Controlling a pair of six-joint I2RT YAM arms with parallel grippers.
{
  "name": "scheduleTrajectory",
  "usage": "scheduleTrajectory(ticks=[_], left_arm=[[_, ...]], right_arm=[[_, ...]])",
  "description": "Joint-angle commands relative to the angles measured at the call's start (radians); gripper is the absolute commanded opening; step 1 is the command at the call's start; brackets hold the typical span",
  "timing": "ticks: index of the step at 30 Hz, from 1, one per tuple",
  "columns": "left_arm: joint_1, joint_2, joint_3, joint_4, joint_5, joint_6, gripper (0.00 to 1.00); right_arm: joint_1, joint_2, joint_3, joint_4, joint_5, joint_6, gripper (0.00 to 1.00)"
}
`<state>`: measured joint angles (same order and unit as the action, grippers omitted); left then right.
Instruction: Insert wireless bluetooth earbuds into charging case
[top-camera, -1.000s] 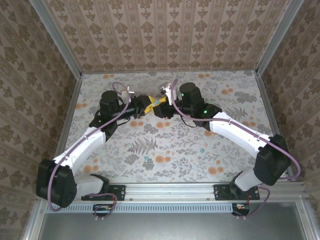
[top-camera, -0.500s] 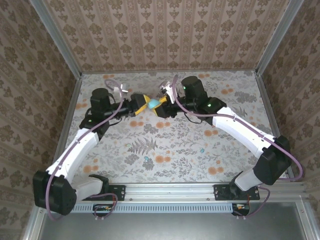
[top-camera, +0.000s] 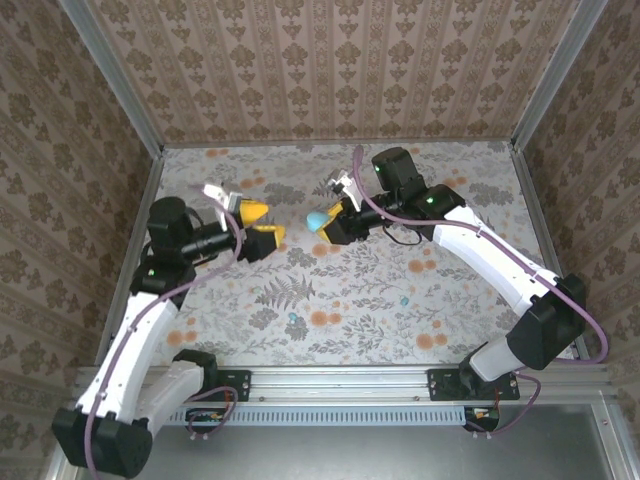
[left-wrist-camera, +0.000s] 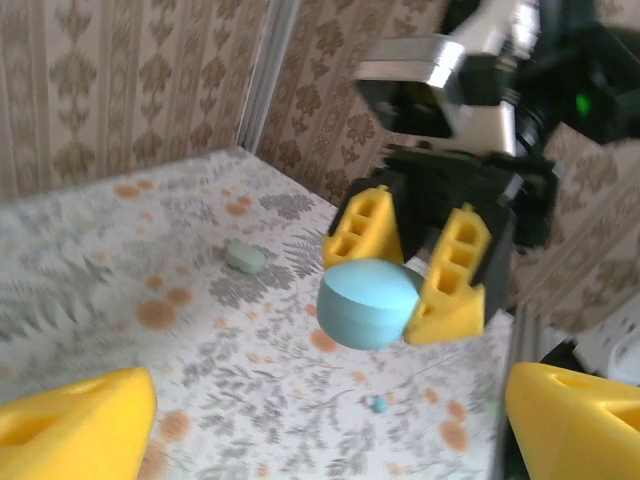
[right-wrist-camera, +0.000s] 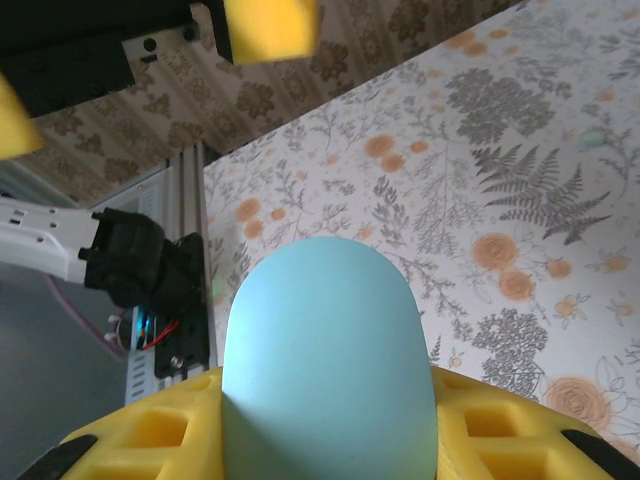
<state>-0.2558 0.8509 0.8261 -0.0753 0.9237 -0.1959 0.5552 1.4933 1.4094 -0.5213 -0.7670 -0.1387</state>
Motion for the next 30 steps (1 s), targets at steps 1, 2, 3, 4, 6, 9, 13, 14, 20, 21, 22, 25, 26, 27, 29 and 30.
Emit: scheduleTrajectory(ticks=[1, 2, 3, 4, 6, 9, 13, 14, 20, 21, 22, 25, 26, 27, 29, 30], left_arm=[[-0.005, -0.028, -0.038, 0.016, 0.041, 0.243, 0.93], [-0.006, -0.02, -0.035, 0.017, 0.055, 0.253, 0.93], [-0.006, -0.009, -0.032, 0.022, 0.074, 0.259, 0.93], [-0.01, 0.006, -0.027, 0.028, 0.091, 0.264, 0.92], [-0.026, 0.028, -0.02, 0.039, 0.105, 0.276, 0.92], [-0.067, 0.057, -0.008, 0.031, 0.101, 0.328, 0.91], [-0.109, 0.091, 0.021, -0.011, 0.104, 0.398, 0.88], [-0.114, 0.098, 0.02, -0.009, 0.104, 0.403, 0.87], [-0.121, 0.108, -0.006, 0.043, 0.128, 0.395, 0.85], [-0.121, 0.108, -0.013, 0.055, 0.136, 0.394, 0.84], [-0.122, 0.108, -0.019, 0.068, 0.146, 0.387, 0.84], [-0.12, 0.112, -0.033, 0.127, 0.179, 0.35, 0.81], [-0.122, 0.114, -0.034, 0.142, 0.188, 0.335, 0.8], [-0.121, 0.122, -0.032, 0.151, 0.201, 0.322, 0.79], [-0.121, 0.142, -0.021, 0.164, 0.231, 0.301, 0.76], [-0.123, 0.154, -0.016, 0.176, 0.246, 0.282, 0.75]], right_arm=[[-0.004, -0.037, 0.019, -0.045, -0.075, -0.048, 0.16], [-0.005, -0.04, 0.013, -0.042, -0.082, -0.05, 0.16], [-0.005, -0.043, 0.006, -0.042, -0.088, -0.052, 0.16], [-0.006, -0.044, 0.002, -0.042, -0.095, -0.053, 0.16], [-0.006, -0.047, -0.004, -0.04, -0.109, -0.06, 0.16], [-0.006, -0.051, -0.01, -0.032, -0.134, -0.072, 0.16], [-0.005, -0.056, -0.03, 0.013, -0.162, -0.08, 0.16], [-0.006, -0.056, -0.032, 0.017, -0.171, -0.083, 0.16], [-0.006, -0.063, -0.029, 0.009, -0.212, -0.107, 0.15], [-0.006, -0.064, -0.03, 0.005, -0.213, -0.11, 0.15], [-0.006, -0.066, -0.03, 0.0, -0.214, -0.114, 0.15], [-0.006, -0.071, -0.032, -0.009, -0.217, -0.133, 0.16], [-0.006, -0.074, -0.033, -0.008, -0.219, -0.143, 0.16], [-0.006, -0.078, -0.038, -0.009, -0.22, -0.155, 0.15], [-0.006, -0.089, -0.048, -0.034, -0.225, -0.177, 0.15], [-0.006, -0.093, -0.055, -0.031, -0.226, -0.186, 0.15]])
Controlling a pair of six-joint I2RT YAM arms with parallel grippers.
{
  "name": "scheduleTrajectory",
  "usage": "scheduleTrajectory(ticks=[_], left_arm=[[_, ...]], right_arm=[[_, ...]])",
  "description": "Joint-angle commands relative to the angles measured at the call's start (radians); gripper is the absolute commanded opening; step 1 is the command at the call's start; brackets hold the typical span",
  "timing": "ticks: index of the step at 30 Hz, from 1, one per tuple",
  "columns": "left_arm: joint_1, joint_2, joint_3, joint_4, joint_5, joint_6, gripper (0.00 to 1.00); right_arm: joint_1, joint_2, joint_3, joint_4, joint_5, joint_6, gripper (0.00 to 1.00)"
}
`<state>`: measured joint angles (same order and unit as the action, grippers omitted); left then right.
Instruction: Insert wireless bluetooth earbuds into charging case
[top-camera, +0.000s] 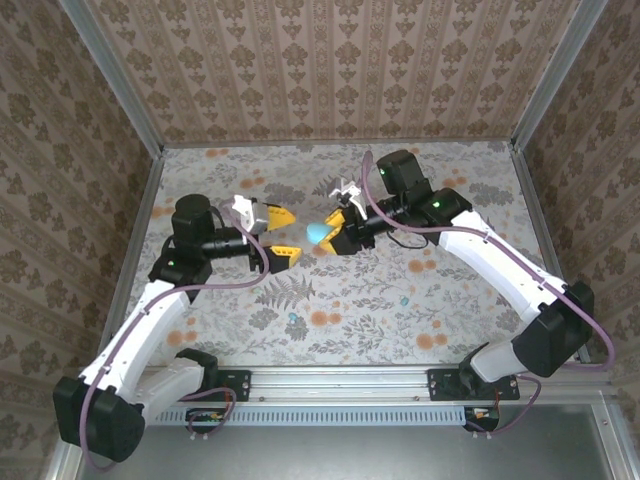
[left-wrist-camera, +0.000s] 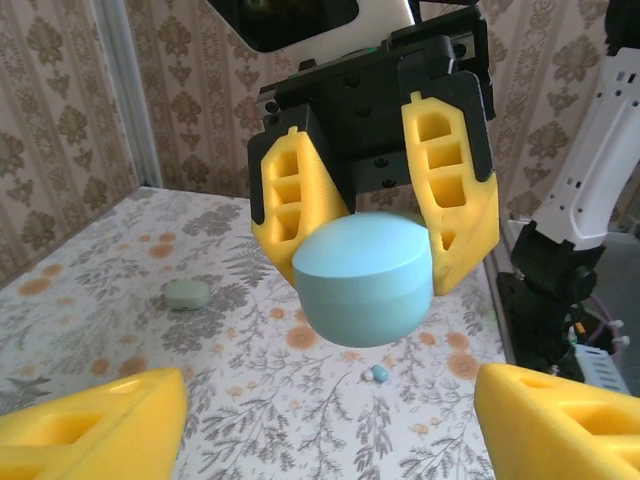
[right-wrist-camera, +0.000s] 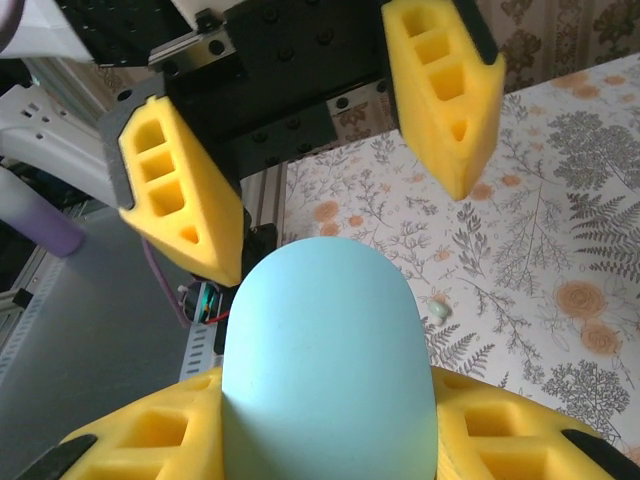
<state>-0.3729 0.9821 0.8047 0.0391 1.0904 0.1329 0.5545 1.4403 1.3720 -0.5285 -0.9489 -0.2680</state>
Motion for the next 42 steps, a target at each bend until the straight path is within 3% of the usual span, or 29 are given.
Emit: scheduleTrajectory(ticks=[1, 22, 33, 42], left_arm=[[-0.007, 0.033, 0.01, 0.08, 0.095, -0.067, 0.74], [-0.075, 0.148, 0.036, 0.191, 0.119, -0.176, 0.66], [-0.119, 0.141, 0.03, 0.202, 0.096, -0.19, 0.68], [-0.123, 0.141, 0.027, 0.201, 0.097, -0.195, 0.55]], right_arm=[[-0.005, -0.041, -0.022, -0.022, -0.042, -0.064, 0.15], [-0.004, -0.041, -0.049, -0.011, -0.027, -0.125, 0.16], [-0.003, -0.041, -0.048, 0.025, -0.03, -0.115, 0.16], [-0.002, -0.042, -0.047, 0.021, -0.039, -0.113, 0.16]])
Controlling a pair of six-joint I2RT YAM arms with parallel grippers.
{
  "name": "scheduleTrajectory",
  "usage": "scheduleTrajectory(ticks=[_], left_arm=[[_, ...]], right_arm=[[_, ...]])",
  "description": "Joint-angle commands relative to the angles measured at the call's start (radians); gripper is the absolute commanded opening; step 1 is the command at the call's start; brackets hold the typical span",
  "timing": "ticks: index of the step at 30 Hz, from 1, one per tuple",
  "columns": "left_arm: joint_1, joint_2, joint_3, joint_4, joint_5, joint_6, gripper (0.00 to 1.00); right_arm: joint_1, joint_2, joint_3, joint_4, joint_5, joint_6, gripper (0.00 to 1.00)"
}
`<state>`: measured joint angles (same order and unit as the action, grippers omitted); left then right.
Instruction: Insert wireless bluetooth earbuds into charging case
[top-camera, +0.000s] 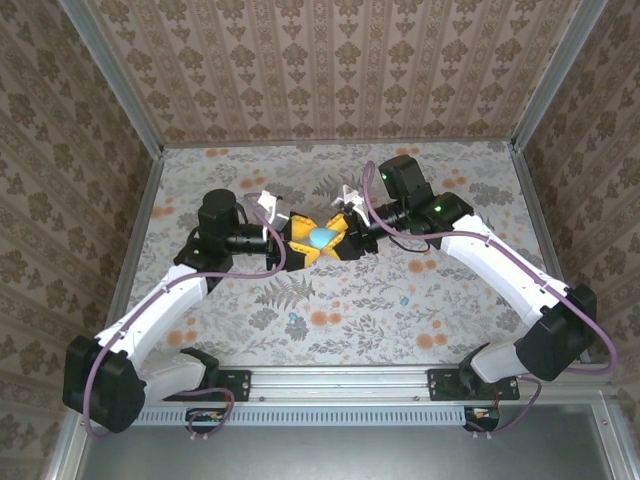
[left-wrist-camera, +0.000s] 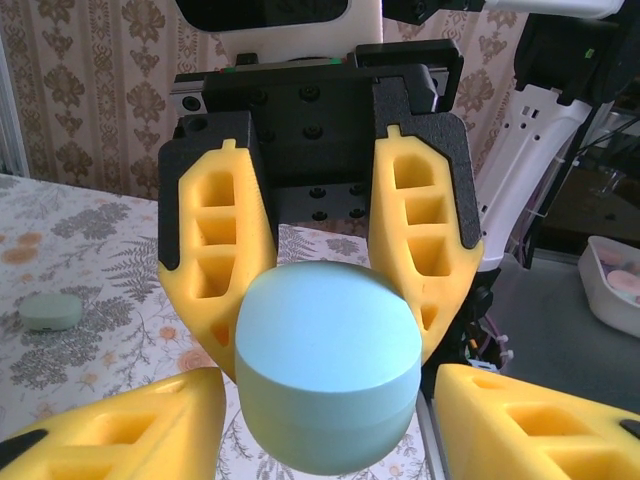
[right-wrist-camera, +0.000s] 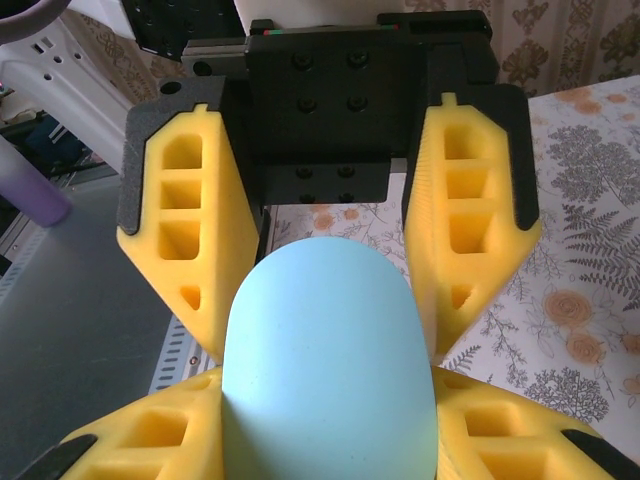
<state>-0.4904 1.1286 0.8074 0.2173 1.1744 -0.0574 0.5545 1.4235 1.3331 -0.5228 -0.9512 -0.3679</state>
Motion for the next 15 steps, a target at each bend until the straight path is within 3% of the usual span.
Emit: scheduleTrajectory(ticks=[1, 10, 15], left_arm=[[-0.005, -0.004, 0.025, 0.022, 0.012, -0.003, 0.54], [-0.008, 0.019, 0.05, -0.012, 0.016, 0.008, 0.34], [-0.008, 0.011, 0.05, -0.045, 0.003, 0.023, 0.21]], right_arm=[[-0.002, -0.024, -0.007, 0.016, -0.036, -0.011, 0.16], [0.001, -0.024, -0.017, 0.015, -0.037, -0.014, 0.17], [0.001, -0.024, -0.036, 0.049, -0.025, -0.004, 0.31]])
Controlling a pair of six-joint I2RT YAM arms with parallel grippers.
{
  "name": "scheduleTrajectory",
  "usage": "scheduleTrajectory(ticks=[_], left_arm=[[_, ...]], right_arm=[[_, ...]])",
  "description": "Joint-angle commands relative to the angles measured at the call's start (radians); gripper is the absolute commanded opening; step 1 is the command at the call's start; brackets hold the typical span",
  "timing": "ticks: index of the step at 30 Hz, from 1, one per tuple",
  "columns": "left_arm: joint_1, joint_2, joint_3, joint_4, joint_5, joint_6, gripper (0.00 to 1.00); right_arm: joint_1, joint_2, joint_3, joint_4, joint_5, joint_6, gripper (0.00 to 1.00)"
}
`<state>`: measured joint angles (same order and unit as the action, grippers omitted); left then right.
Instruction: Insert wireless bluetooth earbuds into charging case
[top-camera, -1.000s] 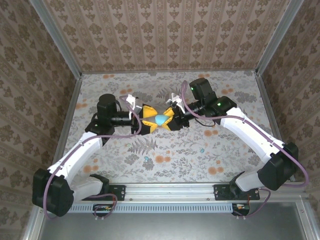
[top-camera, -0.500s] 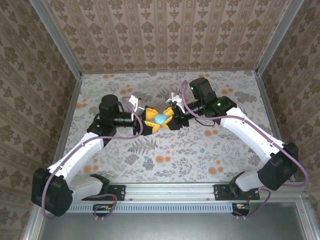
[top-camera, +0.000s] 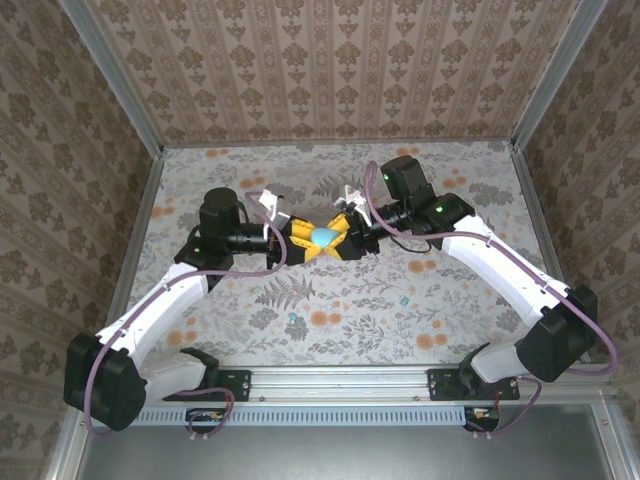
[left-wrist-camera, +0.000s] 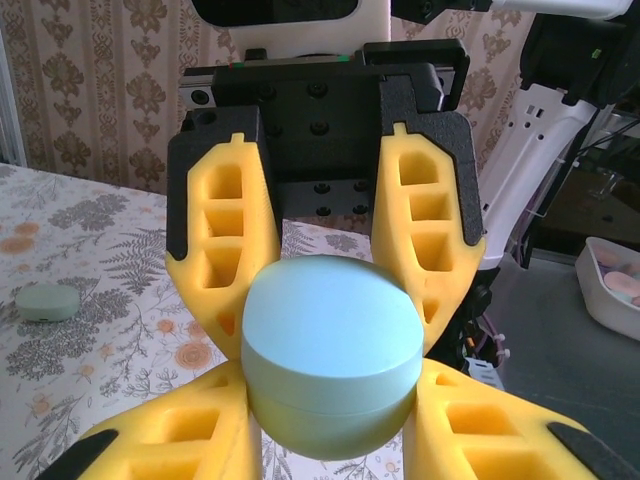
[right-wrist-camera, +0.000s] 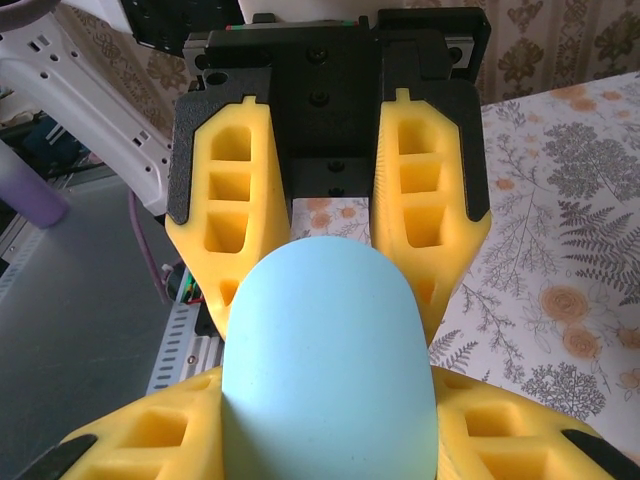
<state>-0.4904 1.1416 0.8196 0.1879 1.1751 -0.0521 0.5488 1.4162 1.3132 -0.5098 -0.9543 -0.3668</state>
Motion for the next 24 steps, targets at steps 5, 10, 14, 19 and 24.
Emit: scheduleTrajectory(ticks=[5, 10, 14, 19, 24], left_arm=[[-0.007, -0.02, 0.018, -0.022, -0.023, 0.028, 0.17], [0.011, -0.037, 0.022, -0.045, -0.006, 0.046, 0.16], [0.026, -0.051, 0.012, -0.047, -0.004, 0.052, 0.16], [0.029, -0.052, 0.01, -0.049, 0.004, 0.05, 0.16], [0.03, -0.052, 0.007, -0.053, 0.003, 0.051, 0.15]], right_arm=[[0.003, -0.017, -0.011, 0.041, 0.003, 0.014, 0.55], [-0.028, -0.061, -0.013, 0.047, -0.009, 0.058, 0.64], [-0.047, -0.091, -0.032, 0.054, 0.009, 0.079, 0.66], [-0.047, -0.089, -0.054, 0.079, 0.022, 0.085, 0.66], [-0.046, -0.055, -0.037, 0.1, -0.005, 0.106, 0.66]])
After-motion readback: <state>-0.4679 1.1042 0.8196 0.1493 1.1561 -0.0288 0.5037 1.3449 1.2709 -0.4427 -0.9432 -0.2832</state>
